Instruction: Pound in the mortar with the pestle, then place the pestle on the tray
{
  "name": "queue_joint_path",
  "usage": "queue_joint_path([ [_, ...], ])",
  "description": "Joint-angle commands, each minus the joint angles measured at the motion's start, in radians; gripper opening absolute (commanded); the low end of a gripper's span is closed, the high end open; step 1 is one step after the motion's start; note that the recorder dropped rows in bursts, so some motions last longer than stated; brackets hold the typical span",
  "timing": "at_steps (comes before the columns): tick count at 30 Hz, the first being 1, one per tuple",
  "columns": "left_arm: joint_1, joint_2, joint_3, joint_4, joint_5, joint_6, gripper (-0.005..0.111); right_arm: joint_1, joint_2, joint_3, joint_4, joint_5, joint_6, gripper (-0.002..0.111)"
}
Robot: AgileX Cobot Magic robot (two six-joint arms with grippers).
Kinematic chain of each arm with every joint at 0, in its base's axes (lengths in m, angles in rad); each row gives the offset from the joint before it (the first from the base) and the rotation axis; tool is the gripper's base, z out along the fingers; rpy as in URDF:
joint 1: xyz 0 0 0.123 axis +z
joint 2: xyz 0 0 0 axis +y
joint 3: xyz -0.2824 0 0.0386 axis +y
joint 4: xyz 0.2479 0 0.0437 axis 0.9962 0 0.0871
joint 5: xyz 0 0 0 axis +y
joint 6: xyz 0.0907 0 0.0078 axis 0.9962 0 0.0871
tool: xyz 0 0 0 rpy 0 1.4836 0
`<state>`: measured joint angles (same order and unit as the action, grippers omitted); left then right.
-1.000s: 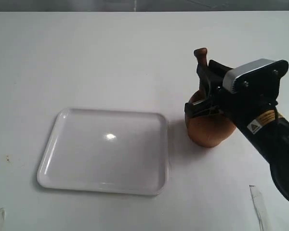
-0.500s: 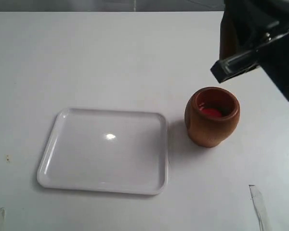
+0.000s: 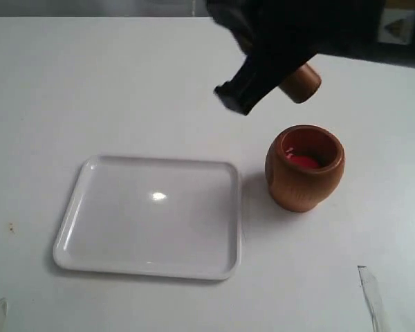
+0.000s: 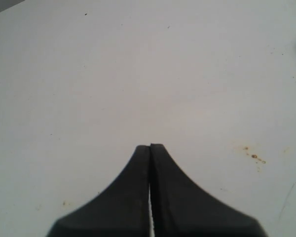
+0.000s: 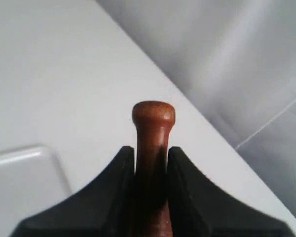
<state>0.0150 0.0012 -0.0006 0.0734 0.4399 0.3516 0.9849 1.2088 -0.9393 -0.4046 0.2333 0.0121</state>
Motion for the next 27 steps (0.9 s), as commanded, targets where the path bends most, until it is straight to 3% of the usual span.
queue_joint_path([
  [1,-0.008,-0.001,0.001,-0.007,-0.003,-0.008,0.000,0.107,0.198,-0.128,0.179,0.199,-0.270,0.000],
  [7,-0.008,-0.001,0.001,-0.007,-0.003,-0.008,0.000,0.130,0.501,-0.330,0.592,0.515,-0.732,0.000],
  [12,-0.008,-0.001,0.001,-0.007,-0.003,-0.008,0.000,0.130,0.731,-0.513,0.617,0.718,-0.770,0.000],
  [17,-0.008,-0.001,0.001,-0.007,-0.003,-0.008,0.000,0.130,0.871,-0.637,0.618,0.657,-0.768,0.000],
  [21,-0.008,-0.001,0.001,-0.007,-0.003,-0.008,0.000,0.130,0.909,-0.644,0.625,0.515,-0.767,0.000],
  [27,-0.008,-0.001,0.001,-0.007,-0.003,-0.008,0.000,0.119,0.927,-0.644,0.621,0.496,-0.745,0.000],
])
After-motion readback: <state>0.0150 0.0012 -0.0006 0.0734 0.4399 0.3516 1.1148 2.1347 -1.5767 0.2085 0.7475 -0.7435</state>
